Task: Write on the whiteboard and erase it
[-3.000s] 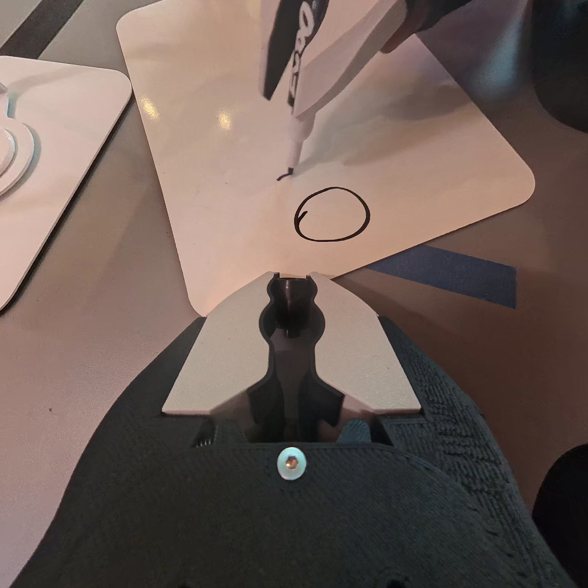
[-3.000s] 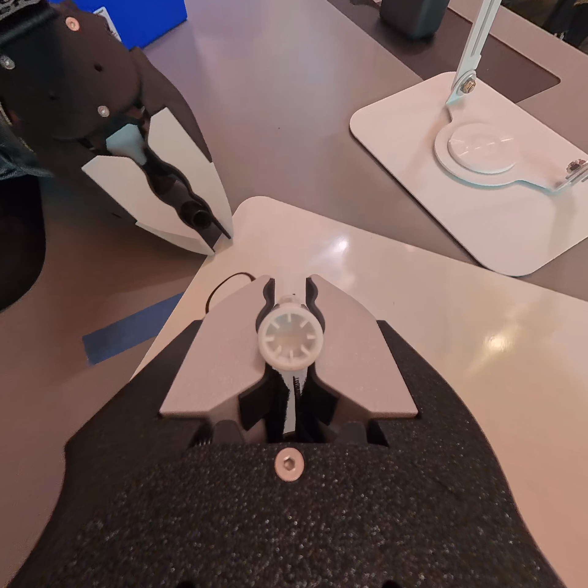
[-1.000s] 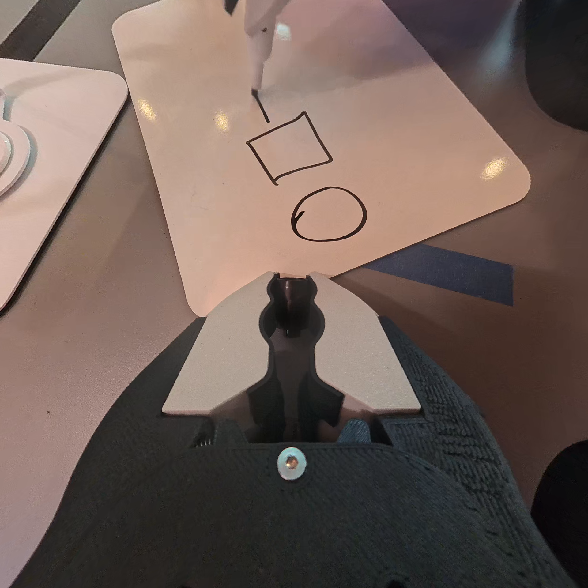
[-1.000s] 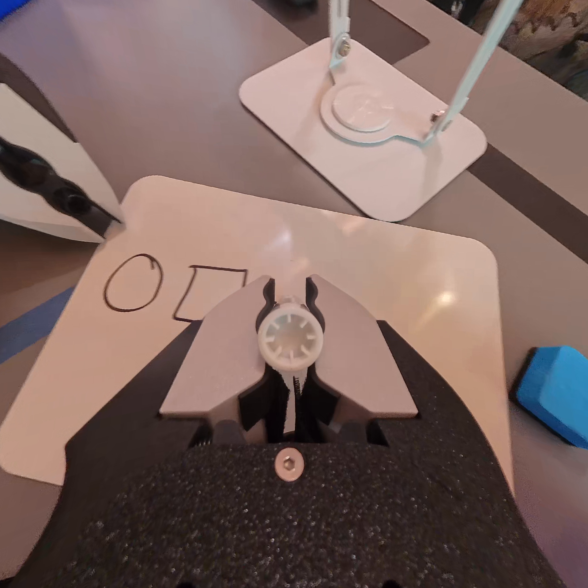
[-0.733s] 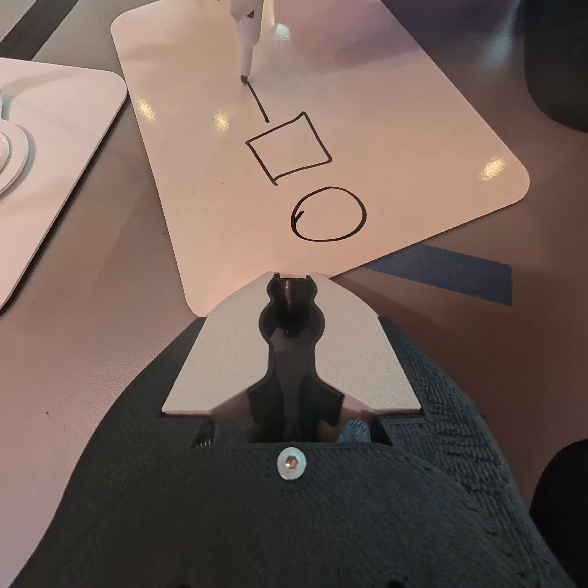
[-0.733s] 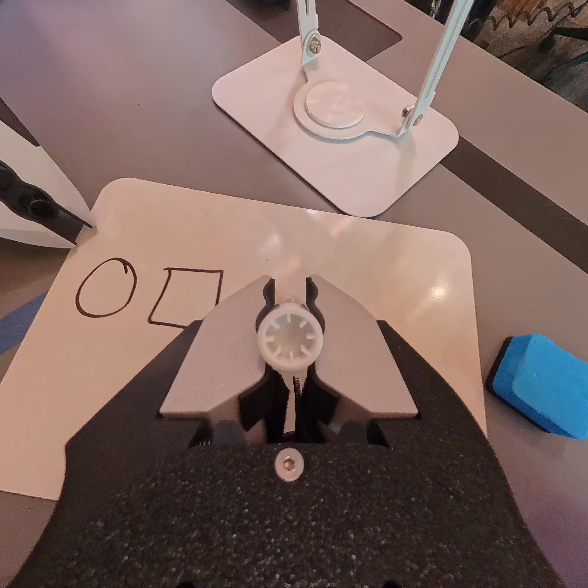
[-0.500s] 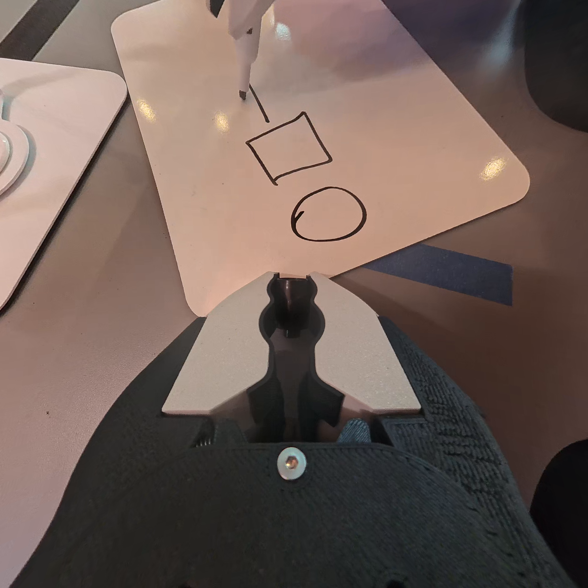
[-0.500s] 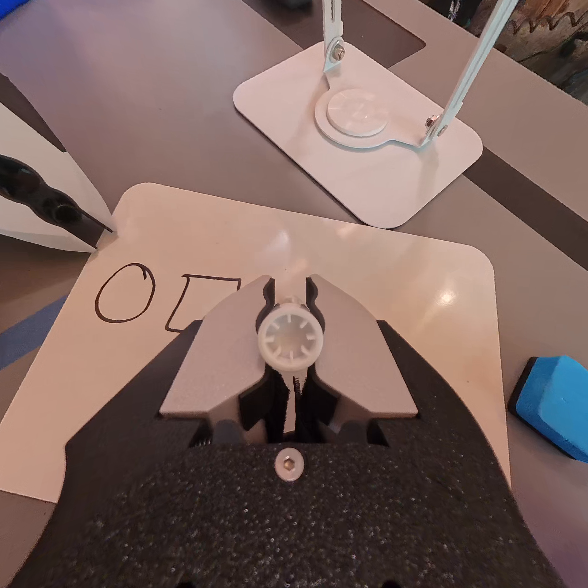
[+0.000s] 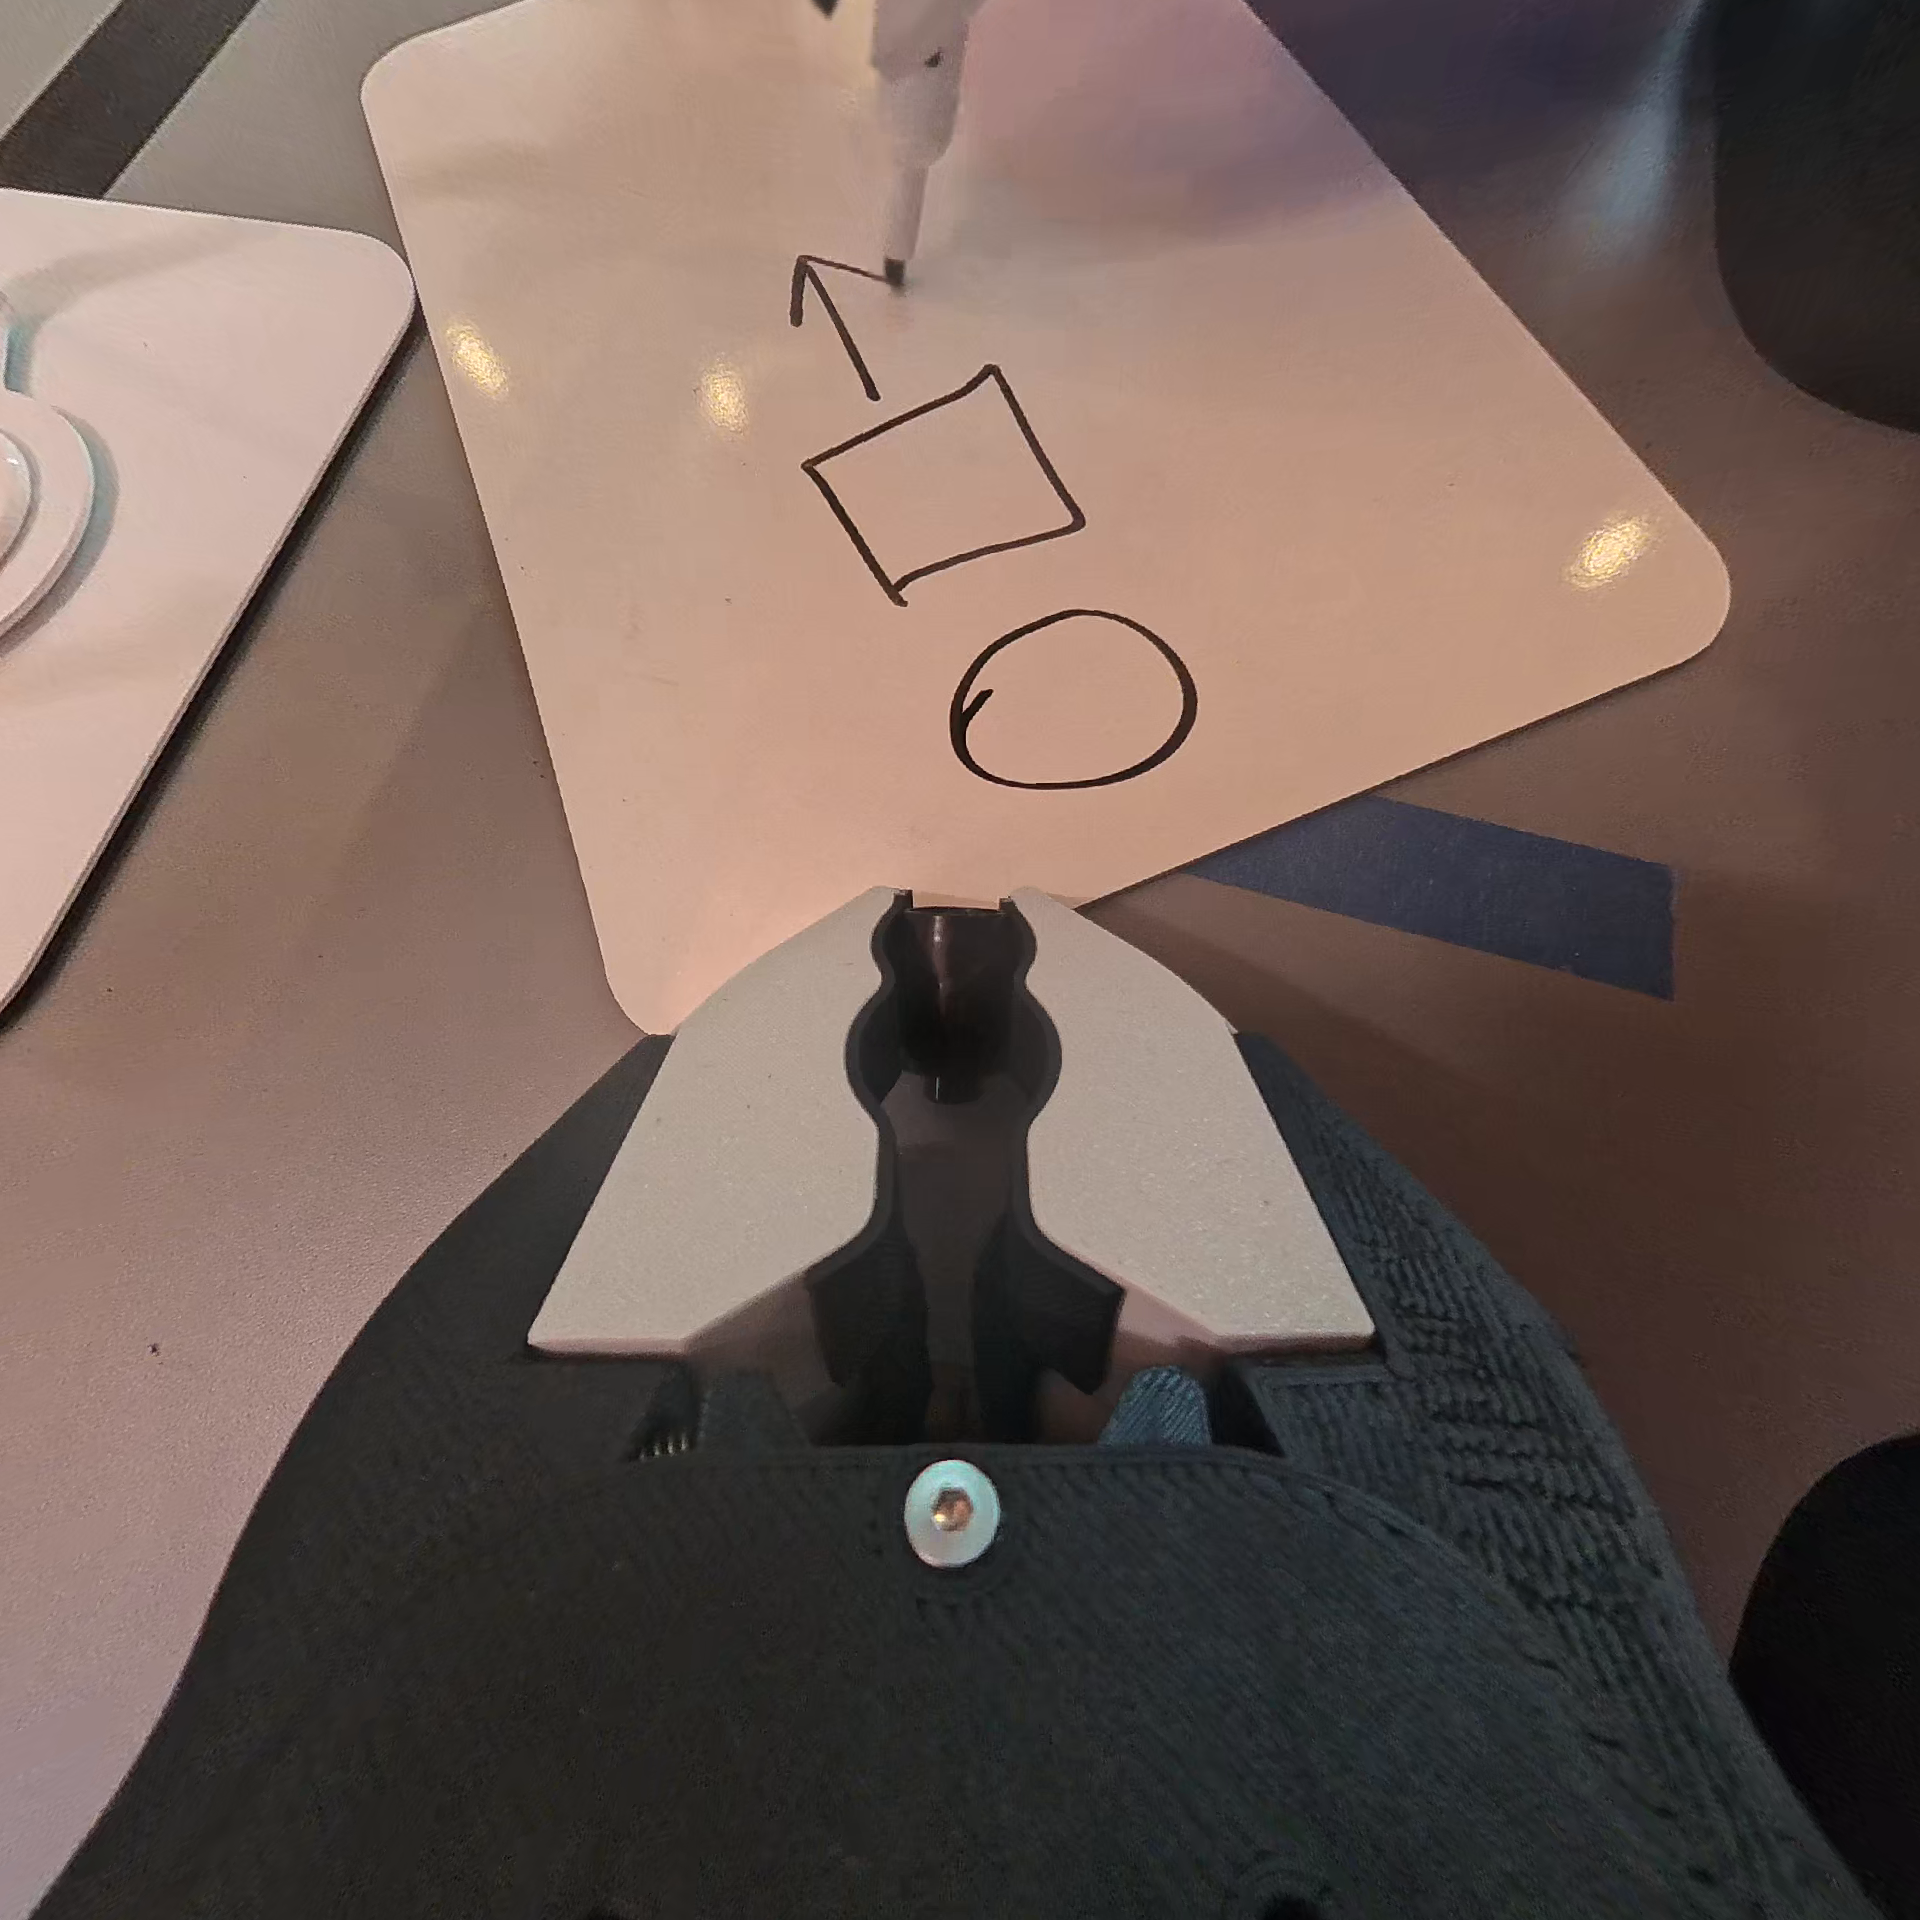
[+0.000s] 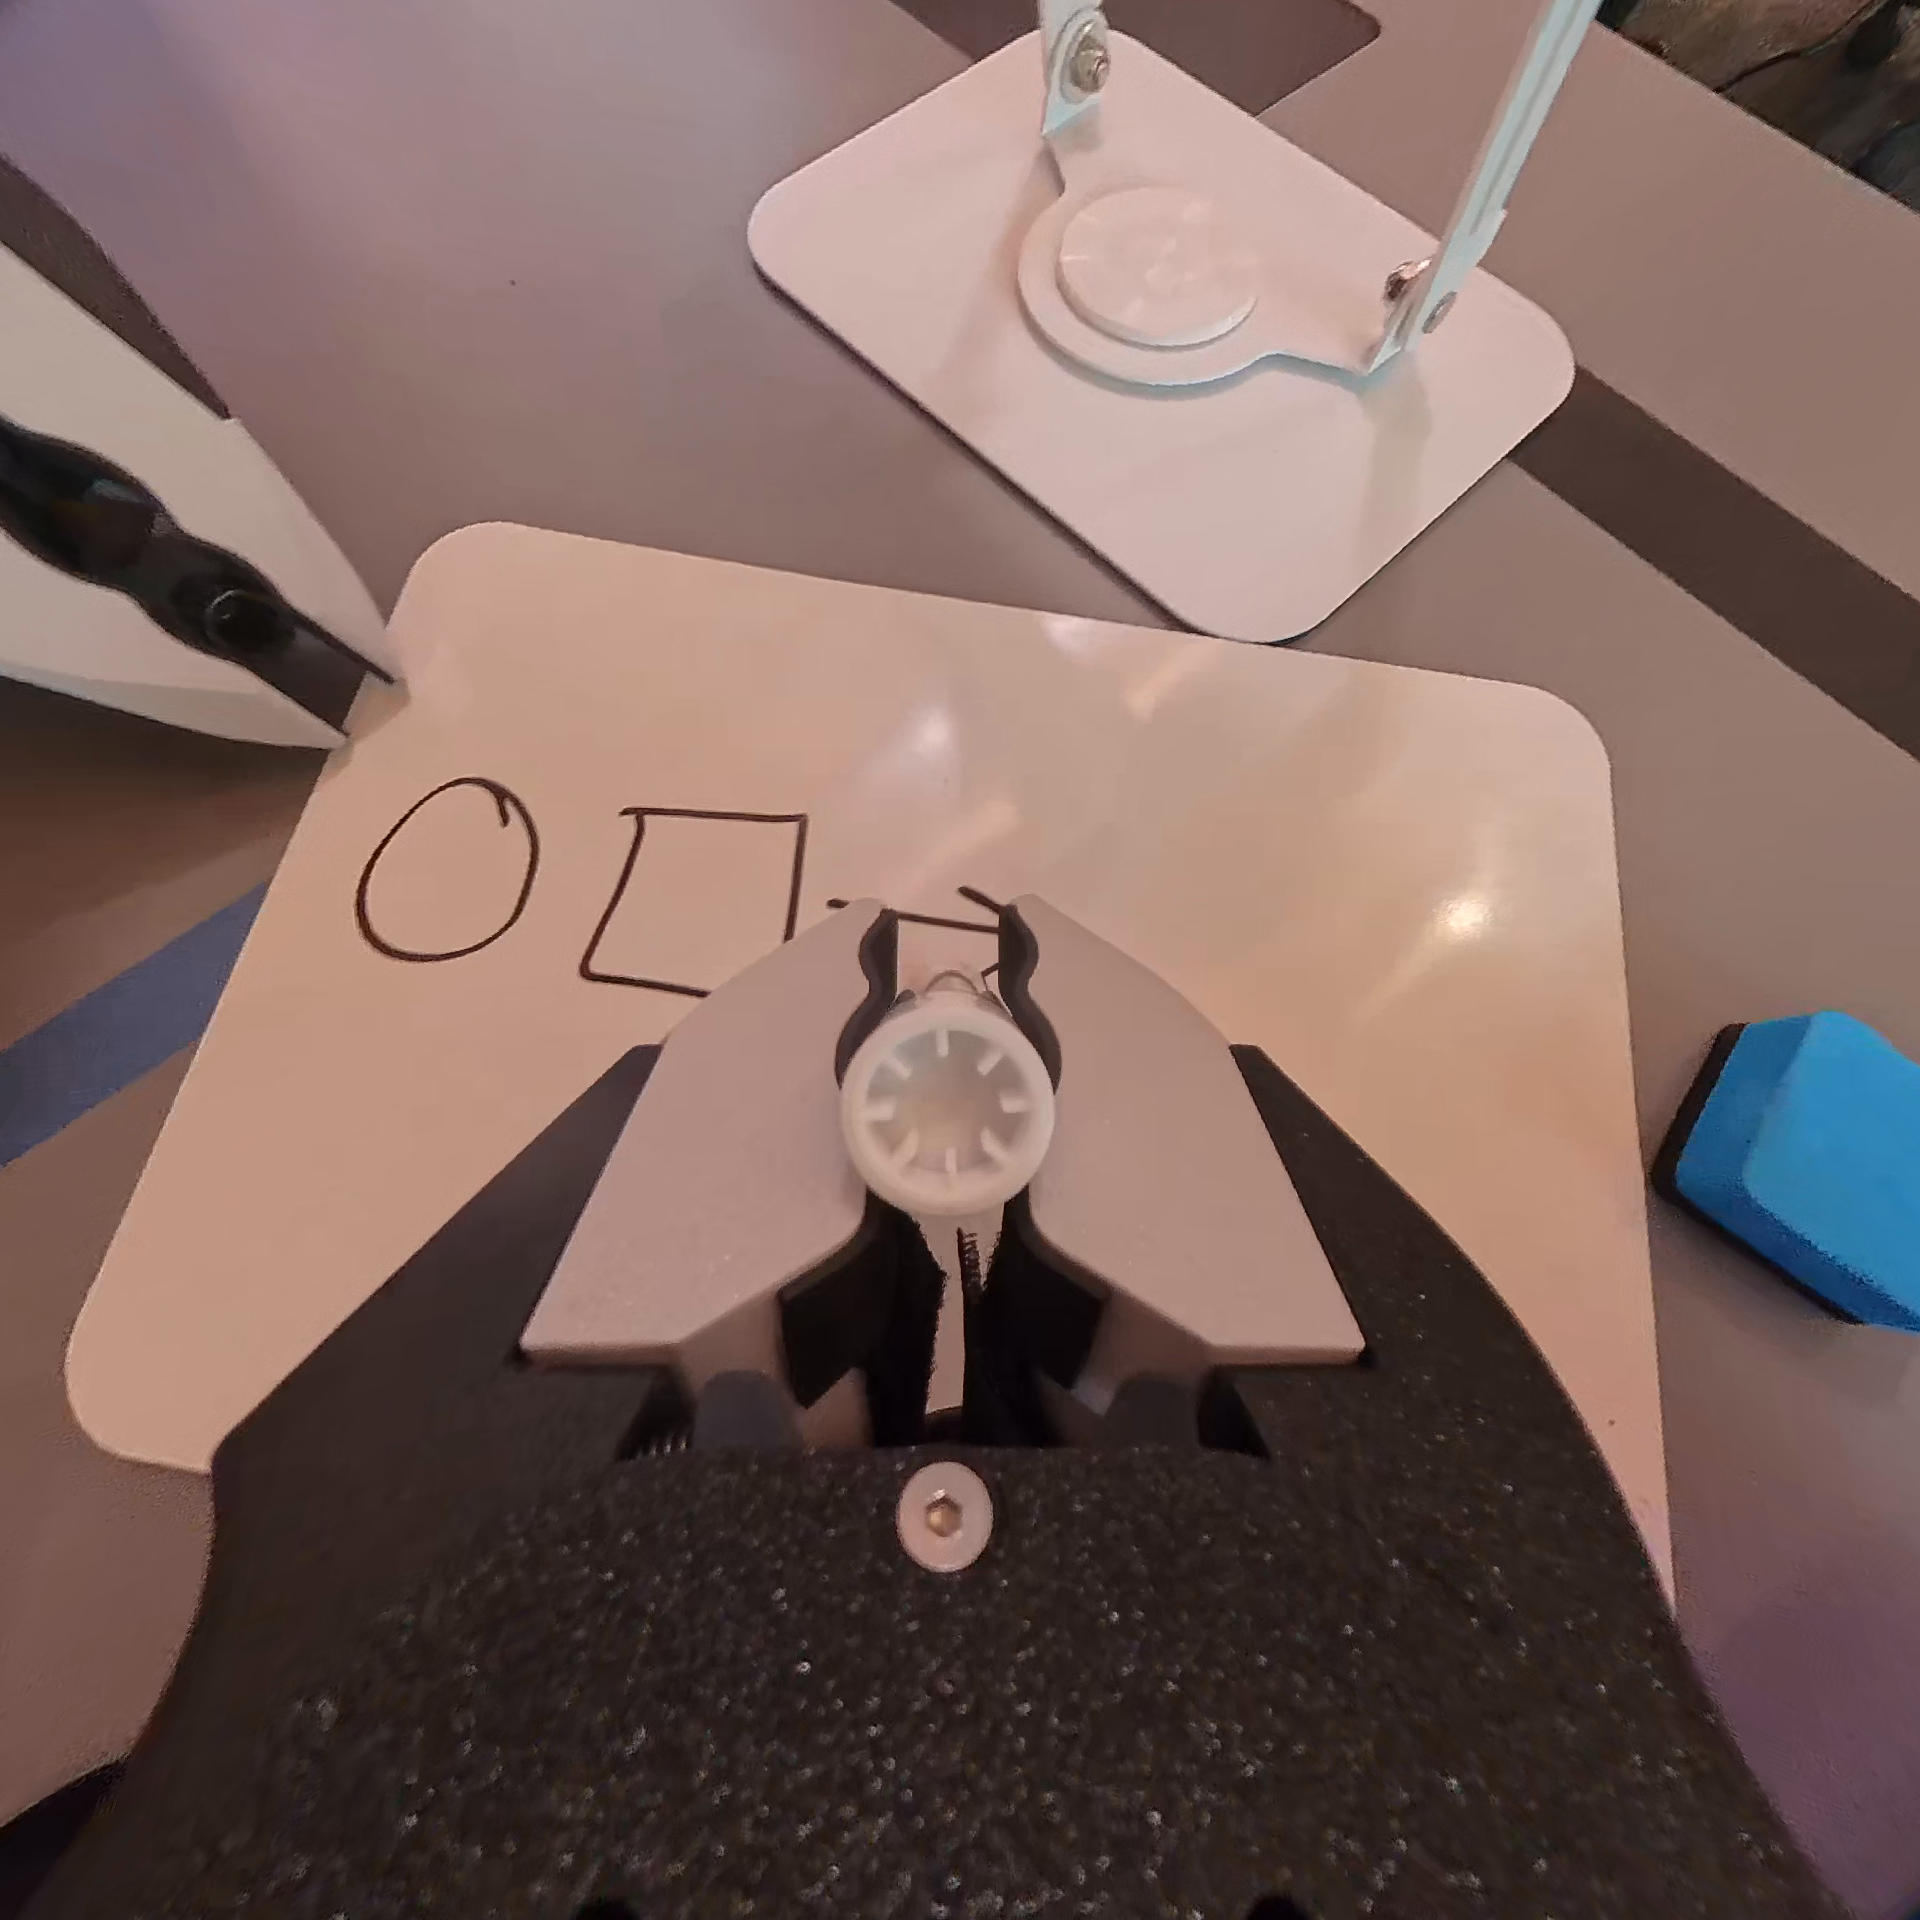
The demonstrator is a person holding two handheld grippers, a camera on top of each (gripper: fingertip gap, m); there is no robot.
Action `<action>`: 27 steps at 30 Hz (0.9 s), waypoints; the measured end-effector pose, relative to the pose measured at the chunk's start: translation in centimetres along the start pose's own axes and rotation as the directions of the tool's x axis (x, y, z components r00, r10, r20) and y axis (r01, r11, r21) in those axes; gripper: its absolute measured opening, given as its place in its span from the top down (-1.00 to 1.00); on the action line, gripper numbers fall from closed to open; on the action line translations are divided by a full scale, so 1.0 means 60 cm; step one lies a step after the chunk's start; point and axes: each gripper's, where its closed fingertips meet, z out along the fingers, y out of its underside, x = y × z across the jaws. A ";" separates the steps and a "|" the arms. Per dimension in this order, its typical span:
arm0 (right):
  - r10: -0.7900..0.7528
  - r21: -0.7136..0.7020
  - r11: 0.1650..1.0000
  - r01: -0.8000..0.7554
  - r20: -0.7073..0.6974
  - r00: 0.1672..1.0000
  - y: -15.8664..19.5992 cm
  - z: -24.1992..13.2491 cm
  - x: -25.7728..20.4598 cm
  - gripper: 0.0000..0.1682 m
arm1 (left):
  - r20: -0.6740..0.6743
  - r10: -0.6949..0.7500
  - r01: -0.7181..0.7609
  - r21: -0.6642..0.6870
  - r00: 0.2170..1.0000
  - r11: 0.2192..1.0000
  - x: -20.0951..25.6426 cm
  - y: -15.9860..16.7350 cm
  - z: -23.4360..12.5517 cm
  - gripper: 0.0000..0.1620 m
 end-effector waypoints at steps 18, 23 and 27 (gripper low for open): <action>0.075 0.051 0.996 -0.072 -0.051 0.996 -0.046 0.049 0.099 0.77 | -0.001 0.001 -0.001 0.000 1.000 1.000 0.000 0.000 0.000 0.80; 0.064 0.020 0.998 -0.063 -0.046 0.997 -0.030 0.038 0.091 0.77 | -0.002 0.000 0.000 0.000 1.000 1.000 0.000 0.000 0.000 0.80; 0.063 0.004 0.998 -0.062 -0.048 0.997 -0.005 0.008 0.067 0.77 | 0.000 0.002 -0.002 0.000 1.000 1.000 0.000 0.000 0.000 0.80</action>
